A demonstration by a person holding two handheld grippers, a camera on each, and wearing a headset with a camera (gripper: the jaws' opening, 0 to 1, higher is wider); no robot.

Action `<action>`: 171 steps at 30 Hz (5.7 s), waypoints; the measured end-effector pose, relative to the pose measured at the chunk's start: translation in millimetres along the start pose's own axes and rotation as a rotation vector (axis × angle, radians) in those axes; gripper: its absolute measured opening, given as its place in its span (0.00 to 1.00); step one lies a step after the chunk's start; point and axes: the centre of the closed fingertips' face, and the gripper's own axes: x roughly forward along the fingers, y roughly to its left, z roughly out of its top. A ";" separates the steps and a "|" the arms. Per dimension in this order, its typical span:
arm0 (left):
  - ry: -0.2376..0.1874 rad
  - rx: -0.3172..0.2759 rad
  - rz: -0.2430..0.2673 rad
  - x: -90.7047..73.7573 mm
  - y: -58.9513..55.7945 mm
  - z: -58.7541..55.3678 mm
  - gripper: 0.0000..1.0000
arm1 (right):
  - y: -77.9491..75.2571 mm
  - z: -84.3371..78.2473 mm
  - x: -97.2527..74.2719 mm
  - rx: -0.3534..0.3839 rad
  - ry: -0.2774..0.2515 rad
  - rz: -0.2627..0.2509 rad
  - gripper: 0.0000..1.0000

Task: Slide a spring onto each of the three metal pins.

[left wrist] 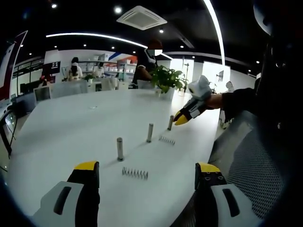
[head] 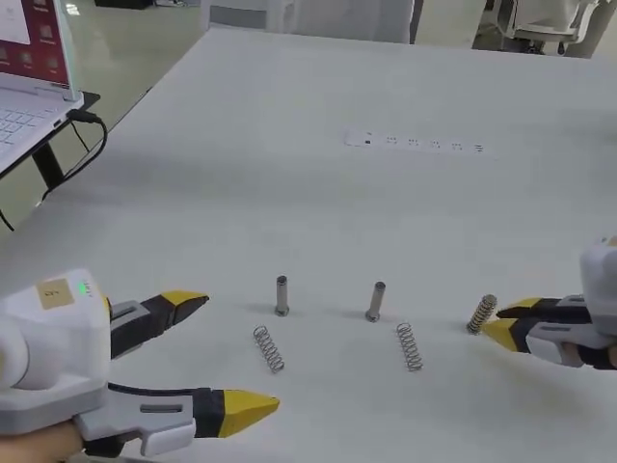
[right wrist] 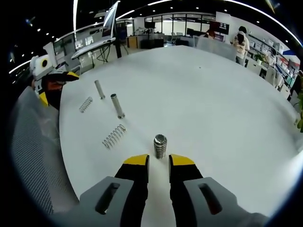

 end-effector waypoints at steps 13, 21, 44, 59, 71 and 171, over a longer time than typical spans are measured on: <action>-0.004 0.002 -0.003 0.3 -0.7 0.5 0.80 | 13.5 -12.6 -9.1 0.034 0.054 0.016 0.15; -0.004 0.006 -0.004 0.1 -1.1 0.7 0.80 | 26.6 -18.7 -14.2 0.028 0.094 0.041 0.14; -0.015 0.006 -0.004 -0.2 -2.6 4.0 0.80 | 53.5 6.7 -8.3 -0.078 0.129 0.107 0.16; -0.019 0.005 -0.002 -0.6 -0.6 3.8 0.79 | 67.8 25.2 11.4 -0.113 0.136 0.146 0.17; -0.018 0.004 0.000 -1.0 0.0 3.8 0.79 | 72.3 35.0 29.2 -0.091 0.143 0.150 0.17; -0.032 -0.002 0.002 -0.9 1.5 4.5 0.77 | 98.7 39.5 68.1 -0.118 0.299 0.100 0.09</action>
